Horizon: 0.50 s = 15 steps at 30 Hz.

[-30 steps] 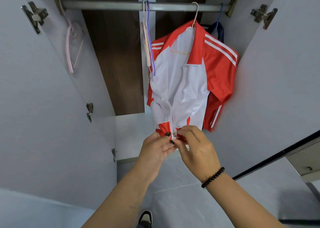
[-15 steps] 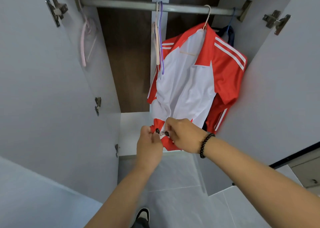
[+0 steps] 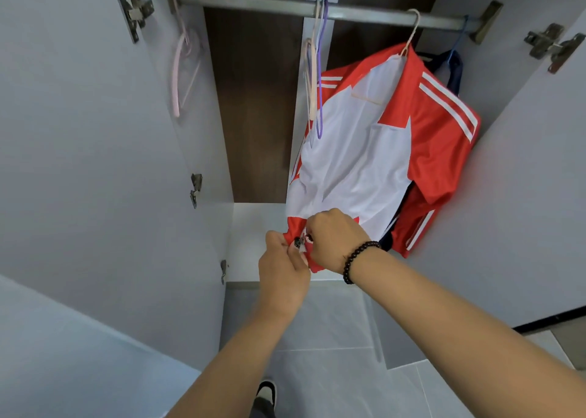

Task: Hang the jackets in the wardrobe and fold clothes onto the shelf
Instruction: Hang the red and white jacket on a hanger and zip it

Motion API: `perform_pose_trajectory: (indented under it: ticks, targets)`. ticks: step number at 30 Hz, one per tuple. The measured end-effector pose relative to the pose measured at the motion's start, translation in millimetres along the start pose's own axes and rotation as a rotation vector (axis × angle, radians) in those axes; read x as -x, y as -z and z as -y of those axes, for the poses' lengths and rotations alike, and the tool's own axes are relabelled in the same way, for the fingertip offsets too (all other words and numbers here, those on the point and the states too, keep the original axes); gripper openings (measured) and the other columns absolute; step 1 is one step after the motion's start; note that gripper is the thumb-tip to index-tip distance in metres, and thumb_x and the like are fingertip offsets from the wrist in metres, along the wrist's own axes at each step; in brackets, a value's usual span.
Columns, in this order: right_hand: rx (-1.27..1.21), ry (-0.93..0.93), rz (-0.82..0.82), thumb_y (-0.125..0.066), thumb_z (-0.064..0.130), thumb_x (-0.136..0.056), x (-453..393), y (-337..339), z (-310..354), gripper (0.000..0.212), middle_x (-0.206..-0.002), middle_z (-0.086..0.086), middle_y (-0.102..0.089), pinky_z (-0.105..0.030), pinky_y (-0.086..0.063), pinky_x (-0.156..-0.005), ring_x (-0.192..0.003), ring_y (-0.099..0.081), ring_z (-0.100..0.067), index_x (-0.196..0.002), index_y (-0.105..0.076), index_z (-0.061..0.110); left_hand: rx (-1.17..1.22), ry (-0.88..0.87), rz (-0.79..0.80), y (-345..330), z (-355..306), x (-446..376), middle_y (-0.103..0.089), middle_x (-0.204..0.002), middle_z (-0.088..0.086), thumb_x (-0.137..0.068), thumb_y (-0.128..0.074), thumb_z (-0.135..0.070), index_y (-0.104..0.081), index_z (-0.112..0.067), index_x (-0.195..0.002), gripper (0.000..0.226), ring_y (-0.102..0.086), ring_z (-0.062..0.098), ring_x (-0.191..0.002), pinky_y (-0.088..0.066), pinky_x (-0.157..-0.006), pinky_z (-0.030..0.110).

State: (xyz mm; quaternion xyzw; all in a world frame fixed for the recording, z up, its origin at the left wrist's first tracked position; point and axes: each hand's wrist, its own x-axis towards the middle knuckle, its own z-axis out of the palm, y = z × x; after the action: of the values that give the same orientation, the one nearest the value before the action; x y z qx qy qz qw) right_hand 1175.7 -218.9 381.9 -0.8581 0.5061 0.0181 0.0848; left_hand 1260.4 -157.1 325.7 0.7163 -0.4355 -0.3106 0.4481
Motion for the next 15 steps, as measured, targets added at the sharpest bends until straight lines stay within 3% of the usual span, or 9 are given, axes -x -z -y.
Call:
perform_pose_trajectory:
  ticks: [3,5,9,13,15]
  targets:
    - [-0.091,0.059,-0.03,-0.051,0.014,-0.084,2.2,1.0,-7.4,0.012,-0.079,-0.005,-0.057,-0.031,-0.042,-0.059,-0.074,-0.055,-0.025,-0.077,-0.058,0.008,0.082,0.093,-0.012,2.3,5.5,-4.8,-0.063,-0.082,0.006,-0.096,-0.044,-0.008,-0.044,-0.014,-0.091,0.007,-0.055,0.012,-0.065,-0.037,-0.053,0.021]
    - [-0.259,0.105,-0.043,-0.047,0.011,-0.088,6.1,-1.4,-13.8,0.017,-0.083,-0.004,-0.058,-0.035,-0.048,-0.068,-0.078,-0.056,-0.023,-0.084,-0.062,0.006,0.154,0.154,-0.013,4.7,8.6,-10.4,-0.062,-0.082,0.005,-0.096,-0.048,-0.011,-0.052,-0.01,-0.094,0.004,-0.056,0.017,-0.071,-0.04,-0.058,0.023]
    - [-0.394,0.14,-0.036,-0.043,0.011,-0.095,10.4,-12.9,-16.0,0.018,-0.087,0.001,-0.051,-0.031,-0.046,-0.075,-0.079,-0.052,-0.018,-0.091,-0.06,0.009,0.377,0.268,0.087,6.6,5.7,-19.6,-0.063,-0.095,0.015,-0.098,-0.046,-0.009,-0.056,-0.003,-0.1,0.012,-0.064,0.03,-0.092,-0.056,-0.084,0.036]
    - [-0.451,0.071,-0.206,-0.048,0.011,-0.095,8.4,-16.8,-19.5,0.017,-0.086,-0.003,-0.059,-0.028,-0.046,-0.075,-0.077,-0.053,-0.016,-0.088,-0.063,0.007,0.613,0.37,0.205,9.9,3.0,-28.8,-0.07,-0.104,0.018,-0.099,-0.05,-0.01,-0.056,-0.002,-0.11,0.015,-0.072,0.027,-0.091,-0.057,-0.089,0.04]
    - [-0.457,0.053,-0.298,-0.054,0.007,-0.092,8.5,-15.3,-22.1,0.013,-0.087,-0.005,-0.063,-0.023,-0.044,-0.075,-0.077,-0.054,-0.015,-0.089,-0.067,0.007,0.732,0.388,0.25,11.4,1.2,-30.7,-0.072,-0.103,0.017,-0.098,-0.052,-0.008,-0.056,-0.001,-0.105,0.011,-0.073,0.027,-0.09,-0.056,-0.088,0.04]
